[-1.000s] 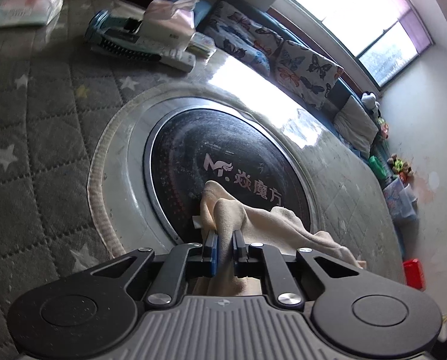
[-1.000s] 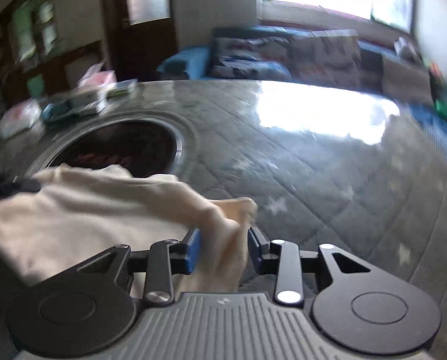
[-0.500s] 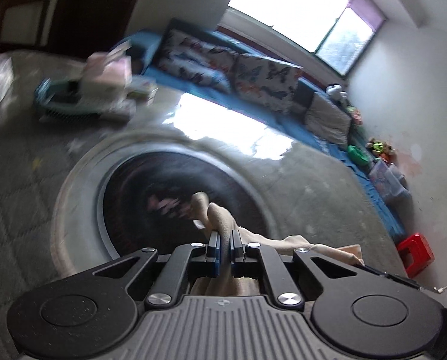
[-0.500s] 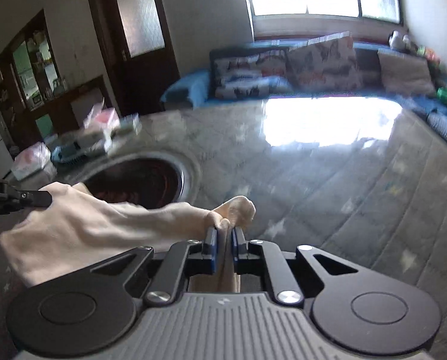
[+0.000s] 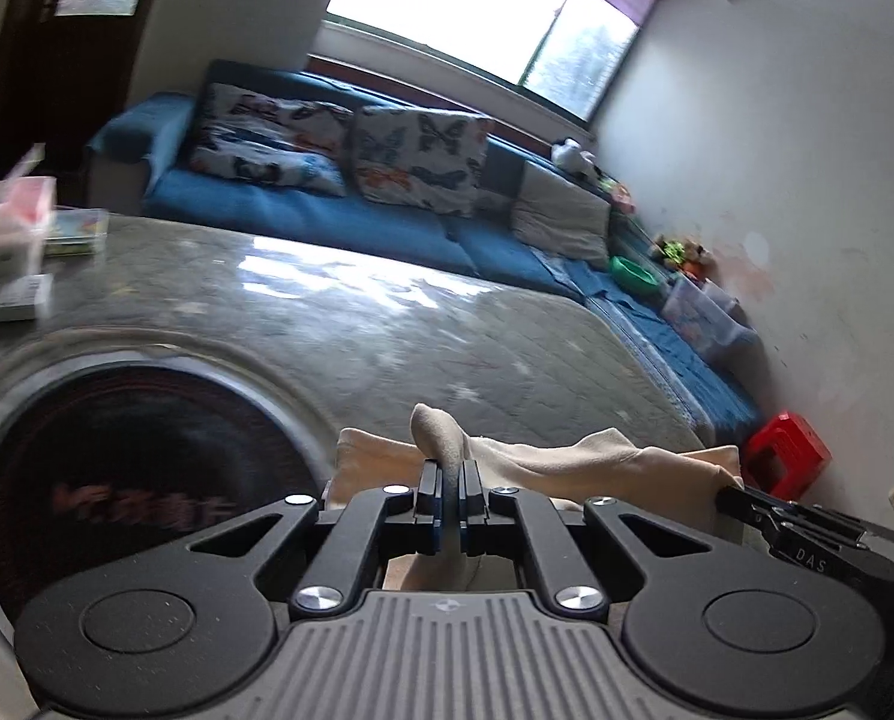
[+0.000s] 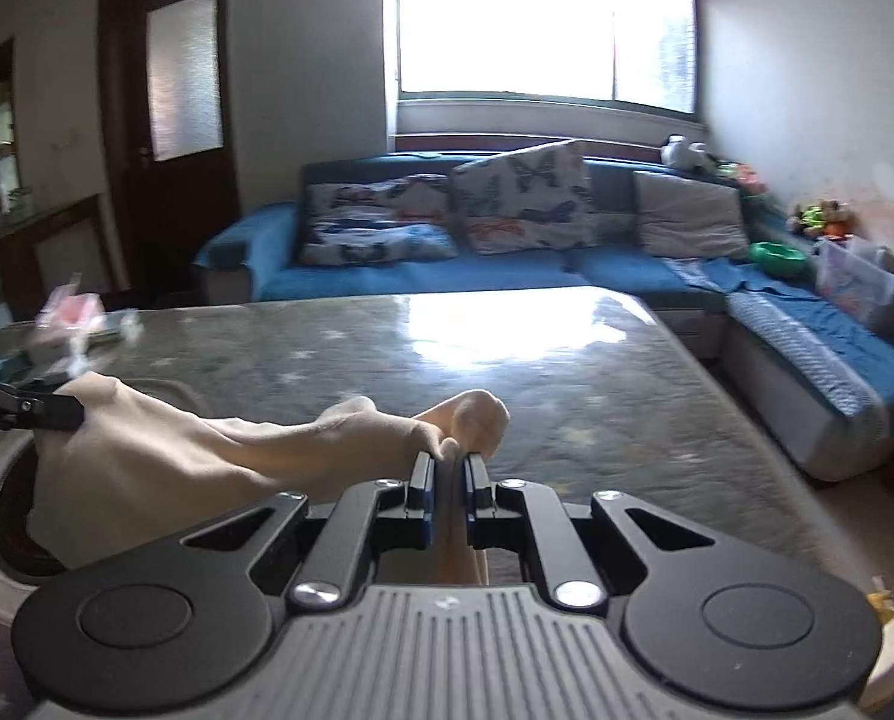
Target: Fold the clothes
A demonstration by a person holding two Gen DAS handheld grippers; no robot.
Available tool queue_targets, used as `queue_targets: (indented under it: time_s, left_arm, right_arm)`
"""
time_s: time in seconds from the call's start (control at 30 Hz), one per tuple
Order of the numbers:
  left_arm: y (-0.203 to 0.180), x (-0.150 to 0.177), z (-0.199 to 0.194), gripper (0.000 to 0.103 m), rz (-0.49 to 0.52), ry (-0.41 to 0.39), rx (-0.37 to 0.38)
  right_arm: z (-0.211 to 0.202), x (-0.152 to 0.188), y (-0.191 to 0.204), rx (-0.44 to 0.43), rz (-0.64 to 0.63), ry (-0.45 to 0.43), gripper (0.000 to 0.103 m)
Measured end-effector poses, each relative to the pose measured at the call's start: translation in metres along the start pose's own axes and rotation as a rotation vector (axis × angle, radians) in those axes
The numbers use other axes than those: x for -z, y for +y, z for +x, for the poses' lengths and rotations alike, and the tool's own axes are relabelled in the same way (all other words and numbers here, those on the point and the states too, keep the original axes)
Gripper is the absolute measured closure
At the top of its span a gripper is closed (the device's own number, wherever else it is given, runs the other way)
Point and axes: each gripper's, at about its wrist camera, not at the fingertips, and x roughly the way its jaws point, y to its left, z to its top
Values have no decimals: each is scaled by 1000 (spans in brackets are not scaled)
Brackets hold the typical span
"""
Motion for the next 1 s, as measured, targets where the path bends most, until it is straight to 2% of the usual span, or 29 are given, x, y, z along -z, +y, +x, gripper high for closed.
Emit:
queue_targets:
  time_s: [0.17, 0.23, 0.33, 0.43, 0.6, 0.73, 0.8, 0.9, 1.0]
  left_arm:
    - [-6, 1, 34, 97, 7, 71, -2]
    - [-2, 2, 45, 93, -4, 110, -3]
    - [5, 4, 51, 90, -5, 131, -36]
    - [10, 5, 54, 85, -2, 138, -62]
    - [-1, 3, 56, 85, 32, 112, -94]
    - [-15, -1, 61, 85, 64, 104, -85]
    - [-22, -2, 67, 85, 86, 112, -68]
    - [-31, -4, 77, 84, 116, 130, -48]
    - [-34, -4, 85, 84, 162, 122, -87]
  right_arm:
    - [21, 11, -24, 81, 23, 65, 94]
    - [29, 15, -34, 114, 33, 91, 94]
    - [40, 21, -45, 160, 45, 121, 93]
    - [43, 21, -45, 173, 43, 111, 93]
    - [51, 13, -33, 79, 38, 107, 92]
    - [66, 11, -15, -13, 23, 132, 91]
    - [74, 10, -7, -33, 15, 136, 87]
    - [86, 9, 4, -53, 10, 138, 87]
    - [94, 10, 9, -50, 8, 140, 85]
